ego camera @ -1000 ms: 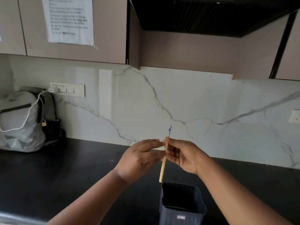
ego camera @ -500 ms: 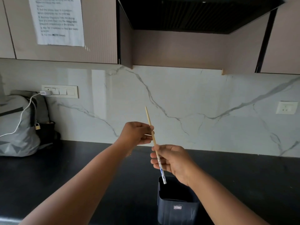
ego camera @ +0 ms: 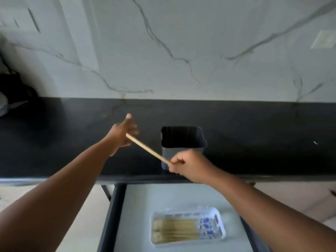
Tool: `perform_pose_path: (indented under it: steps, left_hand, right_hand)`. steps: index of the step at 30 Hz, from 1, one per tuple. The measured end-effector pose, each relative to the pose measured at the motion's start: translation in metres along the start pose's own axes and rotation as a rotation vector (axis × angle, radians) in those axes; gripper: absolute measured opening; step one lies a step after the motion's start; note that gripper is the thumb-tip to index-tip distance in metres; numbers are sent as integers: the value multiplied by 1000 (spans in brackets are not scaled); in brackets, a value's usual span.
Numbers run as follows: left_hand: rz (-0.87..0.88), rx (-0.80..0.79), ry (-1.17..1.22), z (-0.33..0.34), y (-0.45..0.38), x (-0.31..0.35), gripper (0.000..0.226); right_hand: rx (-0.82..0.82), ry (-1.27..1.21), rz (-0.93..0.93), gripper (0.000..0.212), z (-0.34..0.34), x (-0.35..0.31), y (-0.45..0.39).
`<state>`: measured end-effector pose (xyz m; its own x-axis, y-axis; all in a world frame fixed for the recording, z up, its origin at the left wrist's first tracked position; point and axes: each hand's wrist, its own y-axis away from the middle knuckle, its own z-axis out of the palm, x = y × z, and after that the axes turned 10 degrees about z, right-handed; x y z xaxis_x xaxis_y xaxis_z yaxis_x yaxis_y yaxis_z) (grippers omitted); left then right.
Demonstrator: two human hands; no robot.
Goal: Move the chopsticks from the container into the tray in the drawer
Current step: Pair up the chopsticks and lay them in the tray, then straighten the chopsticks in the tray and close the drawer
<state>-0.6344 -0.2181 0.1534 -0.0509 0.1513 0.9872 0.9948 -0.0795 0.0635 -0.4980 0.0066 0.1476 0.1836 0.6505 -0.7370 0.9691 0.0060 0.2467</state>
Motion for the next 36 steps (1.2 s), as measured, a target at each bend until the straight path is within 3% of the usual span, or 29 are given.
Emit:
perform_pose_path:
  steps: [2,4,6,9,12,17,25,29,36]
  left_hand:
    - [165,-8,-490,-1,-5,-49,46]
    - [260,-137,-932,5,-3,-88,47]
    - [235,-239,-1093,14,3,-117,63]
    - [285,-210,-1254,27,16,-144,71]
    - [336,-163,-1283,29,19,-144,71]
    - [338,-164,-1307,30,21,-143,69]
    - [324,-189,-1300,29,23,-139,68]
    - [307,-207,-1301,29,22,-137,68]
    - [339,-275,-1283,21,36,-141,70]
  right_hand:
    - [-98,186,7,7,22,46,13]
    - [-200,328,34,14,45,90,23]
    - [-252,524,39,15,68,127,29]
    - [-257,696,78,19,94,167,29]
    - [-293,767,75,19,107,191,24]
    - [-296,824,-23,43,121,203,16]
    - [-272,901,131,30,120,208,17]
    - [-168,864,109,20,116,198,24]
    - [43,765,22,23,104,181,59]
